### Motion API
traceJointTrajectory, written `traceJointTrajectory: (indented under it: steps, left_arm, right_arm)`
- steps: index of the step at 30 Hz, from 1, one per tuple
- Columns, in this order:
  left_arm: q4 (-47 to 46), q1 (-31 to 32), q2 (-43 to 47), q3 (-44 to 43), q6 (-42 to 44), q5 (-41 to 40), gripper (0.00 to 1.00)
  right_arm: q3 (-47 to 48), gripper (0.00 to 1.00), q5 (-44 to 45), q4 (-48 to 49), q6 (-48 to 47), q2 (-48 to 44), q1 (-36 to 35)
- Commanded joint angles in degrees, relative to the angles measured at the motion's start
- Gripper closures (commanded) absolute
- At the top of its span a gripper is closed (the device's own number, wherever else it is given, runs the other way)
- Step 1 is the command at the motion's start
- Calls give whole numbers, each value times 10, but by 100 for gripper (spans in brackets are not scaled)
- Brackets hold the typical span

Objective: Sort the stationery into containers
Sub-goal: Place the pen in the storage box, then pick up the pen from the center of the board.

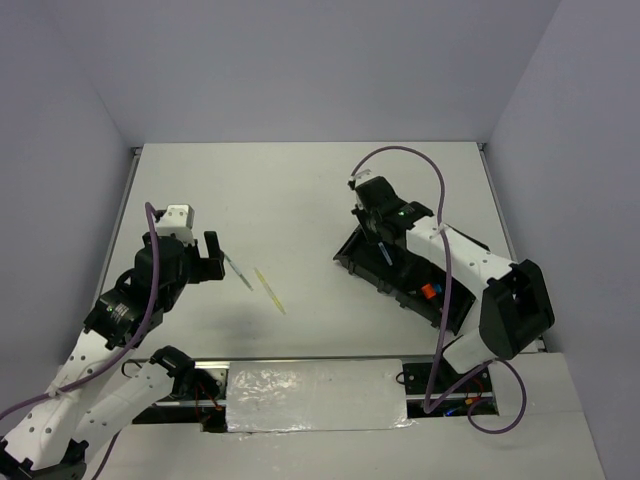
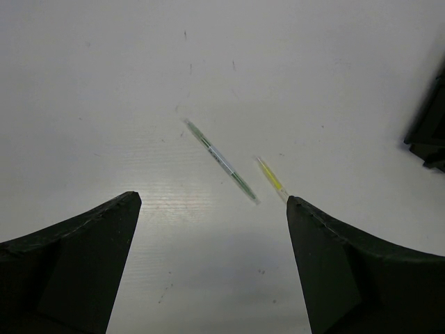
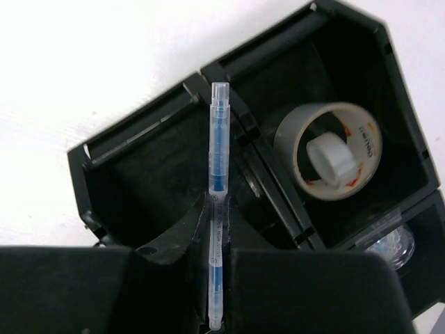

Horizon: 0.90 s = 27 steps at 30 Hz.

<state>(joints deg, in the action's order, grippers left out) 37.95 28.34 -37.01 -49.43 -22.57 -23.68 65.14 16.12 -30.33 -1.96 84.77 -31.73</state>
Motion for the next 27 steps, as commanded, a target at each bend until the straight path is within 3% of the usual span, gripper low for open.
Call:
traceJointTrajectory:
  steps: [1, 7, 13, 16, 17, 19, 23, 27]
  left_arm:
    - [-26, 1, 0, 1, 9, 6, 1]
    - [-25, 1, -1, 1, 9, 2, 1]
    - [-24, 1, 0, 1, 8, -2, 1]
    - [-17, 1, -5, -1, 0, -25, 1]
    - [-8, 1, -7, -3, -4, -36, 1]
    - [5, 0, -12, -12, -19, -77, 1]
    - [32, 1, 4, -18, -50, -133, 1]
    - [31, 0, 29, -15, -55, -145, 1]
  right_arm:
    - [-8, 89, 10, -11, 13, 0, -2]
    - [-6, 52, 2, -18, 19, -10, -2]
    - [10, 44, -36, -32, 48, -40, -5]
    - [11, 40, -109, -1, 74, -54, -39]
    - [12, 37, -118, 25, 84, -55, -81]
    - [27, 19, -123, 59, 119, -33, -125]
    - [84, 16, -108, 77, 177, 60, -216]
    - [202, 20, -67, 41, 201, 200, -264]
